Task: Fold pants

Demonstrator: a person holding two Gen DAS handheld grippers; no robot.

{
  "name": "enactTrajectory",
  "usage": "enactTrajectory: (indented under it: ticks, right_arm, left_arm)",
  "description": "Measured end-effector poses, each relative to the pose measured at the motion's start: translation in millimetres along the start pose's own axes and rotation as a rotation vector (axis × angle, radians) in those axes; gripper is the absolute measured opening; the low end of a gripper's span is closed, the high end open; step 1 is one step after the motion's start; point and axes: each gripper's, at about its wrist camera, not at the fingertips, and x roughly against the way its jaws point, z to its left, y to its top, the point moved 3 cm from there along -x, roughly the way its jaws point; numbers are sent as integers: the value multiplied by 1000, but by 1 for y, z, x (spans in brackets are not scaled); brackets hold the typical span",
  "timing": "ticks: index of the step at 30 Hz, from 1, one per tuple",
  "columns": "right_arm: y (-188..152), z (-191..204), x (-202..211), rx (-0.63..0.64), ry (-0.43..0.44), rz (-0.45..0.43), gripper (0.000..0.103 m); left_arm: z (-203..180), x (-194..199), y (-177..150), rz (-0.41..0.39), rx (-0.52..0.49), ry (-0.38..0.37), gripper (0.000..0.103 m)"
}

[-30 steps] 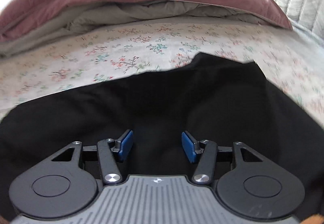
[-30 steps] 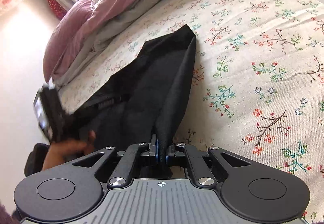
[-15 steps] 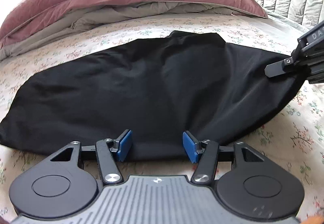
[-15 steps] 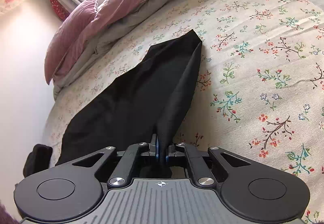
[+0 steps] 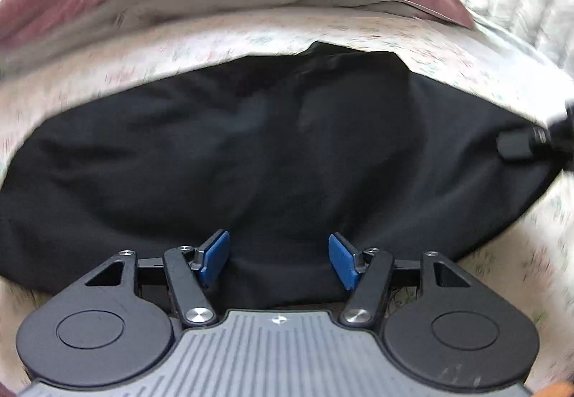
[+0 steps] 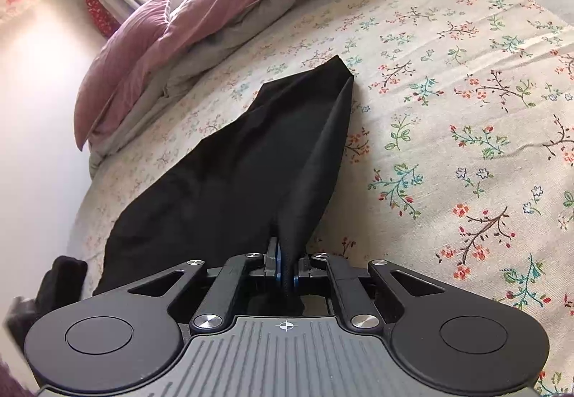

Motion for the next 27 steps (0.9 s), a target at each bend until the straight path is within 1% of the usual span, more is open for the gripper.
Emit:
enactTrajectory:
  ticks: [1, 2, 3, 5, 6, 8, 10, 12, 14, 16, 19, 21, 24, 27]
  right_arm:
    - [0, 1, 1, 2, 0, -4, 6]
    - [-1, 3, 2, 11, -4, -8, 7]
    - [-1, 5, 3, 23, -5, -14, 7]
    - [-2, 8, 5, 35, -2, -19, 7]
    - [-2, 9, 5, 37, -3, -20, 7]
    - [-2, 10, 4, 45, -13, -20, 7]
    - [-1, 11, 4, 50, -19, -20, 7]
    - [0, 11, 4, 49, -25, -22, 7]
    - [1, 10, 5, 45, -20, -24, 7]
    - [1, 10, 5, 45, -17, -24, 7]
    - [1, 12, 6, 55, -13, -24, 7]
    - [2, 13, 7, 60, -3, -24, 7]
    - [3, 15, 10, 66, 14, -15, 7]
    - [6, 14, 13, 68, 22, -21, 7]
  left_arm:
    - [0, 1, 4, 7, -6, -12, 87]
    - [3, 4, 10, 3, 10, -32, 87]
    - [8, 6, 22, -14, 39, -51, 87]
    - [15, 6, 47, -41, 77, -54, 87]
    - [16, 0, 64, -49, 84, -44, 87]
    - [13, -20, 88, -41, 58, -2, 88]
    - [11, -52, 108, 19, 37, 67, 88]
    - [7, -77, 122, 40, 10, 120, 88]
    - [2, -99, 133, 50, -25, 176, 88]
    - [2, -115, 138, 58, -44, 208, 88]
    - [-5, -122, 146, 32, -60, 247, 90]
    - [-6, -126, 154, 27, -63, 255, 90]
    - [-7, -128, 155, 21, -66, 252, 91]
    - [-2, -125, 156, 27, -50, 230, 92]
